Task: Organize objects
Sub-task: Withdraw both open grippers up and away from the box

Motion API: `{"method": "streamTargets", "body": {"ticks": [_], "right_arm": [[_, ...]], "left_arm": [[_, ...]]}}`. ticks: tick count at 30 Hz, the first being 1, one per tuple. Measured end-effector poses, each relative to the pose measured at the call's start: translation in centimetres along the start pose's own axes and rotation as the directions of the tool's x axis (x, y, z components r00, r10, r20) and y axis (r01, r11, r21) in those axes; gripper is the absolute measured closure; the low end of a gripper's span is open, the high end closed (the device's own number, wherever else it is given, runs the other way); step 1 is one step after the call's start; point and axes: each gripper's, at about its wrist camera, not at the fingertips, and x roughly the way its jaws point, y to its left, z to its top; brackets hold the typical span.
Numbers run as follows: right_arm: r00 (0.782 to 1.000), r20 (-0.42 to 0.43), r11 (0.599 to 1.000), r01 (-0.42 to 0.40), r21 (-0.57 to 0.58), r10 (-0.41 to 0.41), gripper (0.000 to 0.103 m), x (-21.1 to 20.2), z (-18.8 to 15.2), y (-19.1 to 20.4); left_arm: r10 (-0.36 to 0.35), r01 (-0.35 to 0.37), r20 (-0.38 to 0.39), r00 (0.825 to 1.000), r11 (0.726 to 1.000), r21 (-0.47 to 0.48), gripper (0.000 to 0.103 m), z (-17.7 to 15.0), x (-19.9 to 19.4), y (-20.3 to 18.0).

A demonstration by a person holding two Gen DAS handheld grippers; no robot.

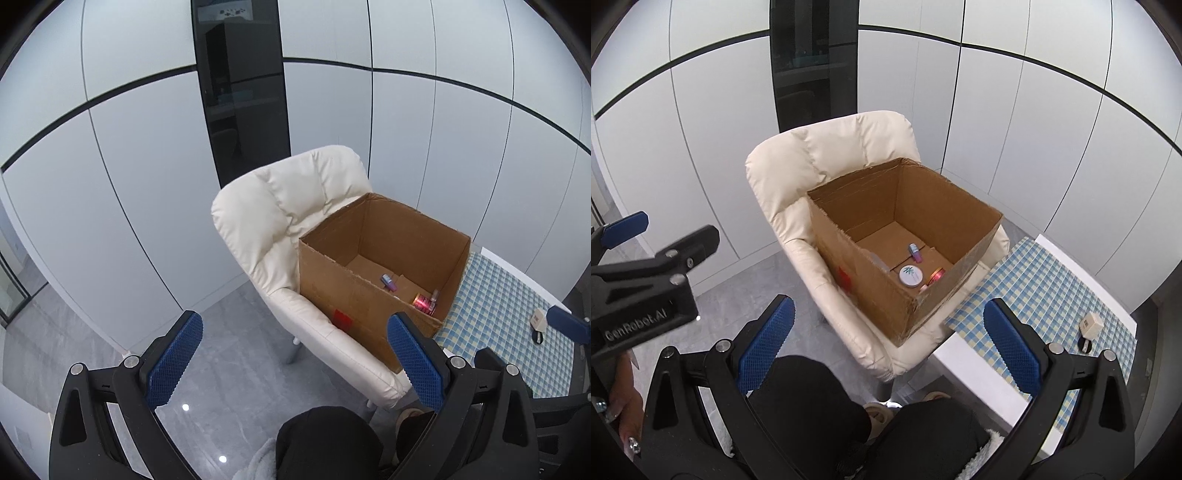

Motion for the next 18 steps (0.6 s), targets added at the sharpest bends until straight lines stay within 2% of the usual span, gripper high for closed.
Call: {"method": "streamTargets", "body": {"ticks": [8, 11, 15, 18], "right_arm": [[1.000, 0.018, 1.000, -0.012, -0.011, 0.012, 0.000, -2.8, -1.7, 0.8], [1.000, 0.026, 1.000, -0.015, -0.011, 0.016, 0.000, -3.6, -2.2, 0.9], [1.000, 0.025, 1.000, -0.018, 0.003, 0.018, 0.000, -4.4, -3.3, 1.0], [1.000, 0.015, 1.000, -0.023, 0.010, 0.023, 0.000, -4.8, -4.4, 1.1]], "left_arm": [[0.005, -0.005, 0.036, 0.999, 1.000, 0.006, 0.003, -1.7, -3.4, 0.3], [-0.003, 0.003, 0.027, 1.000, 1.000, 0.011, 0.003, -2.6, -4.1, 0.2], [-0.048, 0.048, 0.007, 0.999, 0.999, -0.012, 0.003, -3.9, -4.7, 0.4], [-0.046, 0.046, 0.005, 0.999, 0.999, -0.005, 0.003, -4.9, -5.3, 0.3]]}}
